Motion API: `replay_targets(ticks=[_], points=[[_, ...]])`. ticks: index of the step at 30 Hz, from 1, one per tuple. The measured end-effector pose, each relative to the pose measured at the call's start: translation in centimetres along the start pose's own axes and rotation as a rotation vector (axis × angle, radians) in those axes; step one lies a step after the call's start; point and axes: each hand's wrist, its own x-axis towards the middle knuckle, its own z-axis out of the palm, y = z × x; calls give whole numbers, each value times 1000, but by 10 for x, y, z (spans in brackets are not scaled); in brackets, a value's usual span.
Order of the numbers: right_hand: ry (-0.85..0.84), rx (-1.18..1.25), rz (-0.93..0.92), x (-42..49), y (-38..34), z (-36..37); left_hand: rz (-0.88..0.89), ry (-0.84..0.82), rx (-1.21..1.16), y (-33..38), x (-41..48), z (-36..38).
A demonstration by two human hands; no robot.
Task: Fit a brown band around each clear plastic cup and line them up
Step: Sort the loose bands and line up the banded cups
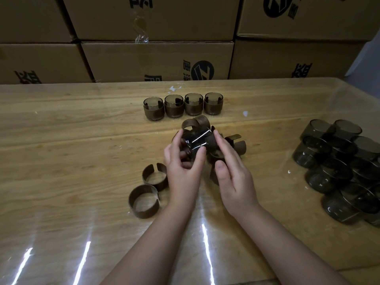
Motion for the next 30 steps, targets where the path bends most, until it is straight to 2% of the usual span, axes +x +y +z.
replay_targets(ticks=[4,8,14,18,24,30], points=[[26,12,9,2,0,-3,17,-83,71,5,-3,0],[24,31,45,4,3,-5,64,-139,17,6,-5,-1],[-74,118,234,5,8,-3,64,-115,-75,2,-3,-4],[-56,43,163,3,6,2,11,-93,-108,2,-3,-4],[-50,-65,75,4,6,0,47,-71,-116,6,-5,-2],[79,-38,100,6,14,-2,91,-84,-84,4,-6,-1]])
